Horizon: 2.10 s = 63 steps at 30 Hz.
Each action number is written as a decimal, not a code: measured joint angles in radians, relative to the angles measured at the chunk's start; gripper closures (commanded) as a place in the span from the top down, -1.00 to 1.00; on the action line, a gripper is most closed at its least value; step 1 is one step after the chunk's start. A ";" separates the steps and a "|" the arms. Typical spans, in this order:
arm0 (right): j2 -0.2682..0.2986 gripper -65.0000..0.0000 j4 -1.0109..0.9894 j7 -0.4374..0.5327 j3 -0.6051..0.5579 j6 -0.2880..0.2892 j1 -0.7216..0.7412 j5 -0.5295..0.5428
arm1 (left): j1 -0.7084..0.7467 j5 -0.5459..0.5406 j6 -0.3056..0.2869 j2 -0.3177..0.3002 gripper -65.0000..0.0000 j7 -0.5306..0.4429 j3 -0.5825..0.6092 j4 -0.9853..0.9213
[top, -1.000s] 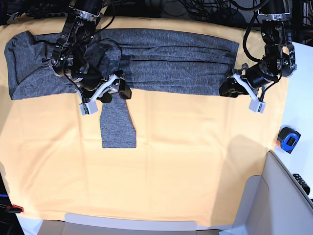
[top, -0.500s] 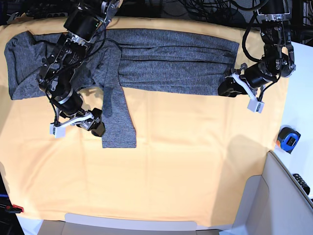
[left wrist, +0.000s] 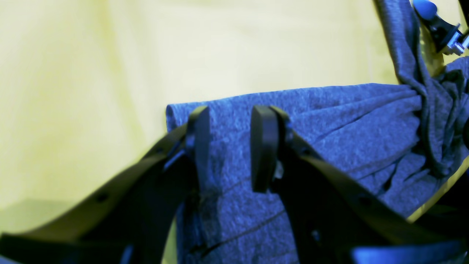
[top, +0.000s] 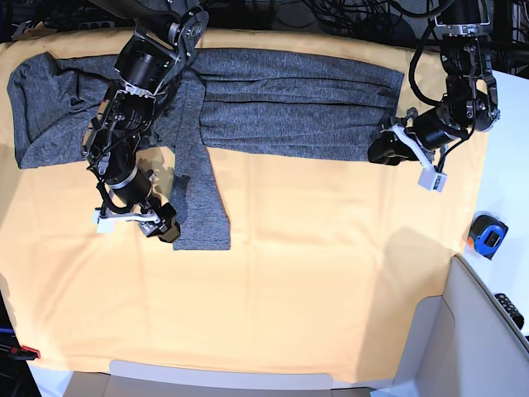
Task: Fold the T-shirt properly
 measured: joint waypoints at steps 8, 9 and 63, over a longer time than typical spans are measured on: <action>0.005 0.40 -0.008 0.018 -0.138 -0.073 -0.004 -0.005 | 0.000 -0.002 0.000 0.000 -0.44 0.000 0.000 0.000; 0.003 0.40 -0.008 0.017 -0.157 -0.082 -0.004 -0.005 | 0.000 -0.002 0.000 0.000 -0.44 0.000 0.000 0.000; 0.136 -0.72 0.355 -0.175 -1.558 -0.086 -0.147 -0.496 | -0.090 -0.002 0.000 -0.047 -0.44 0.004 -0.077 -0.042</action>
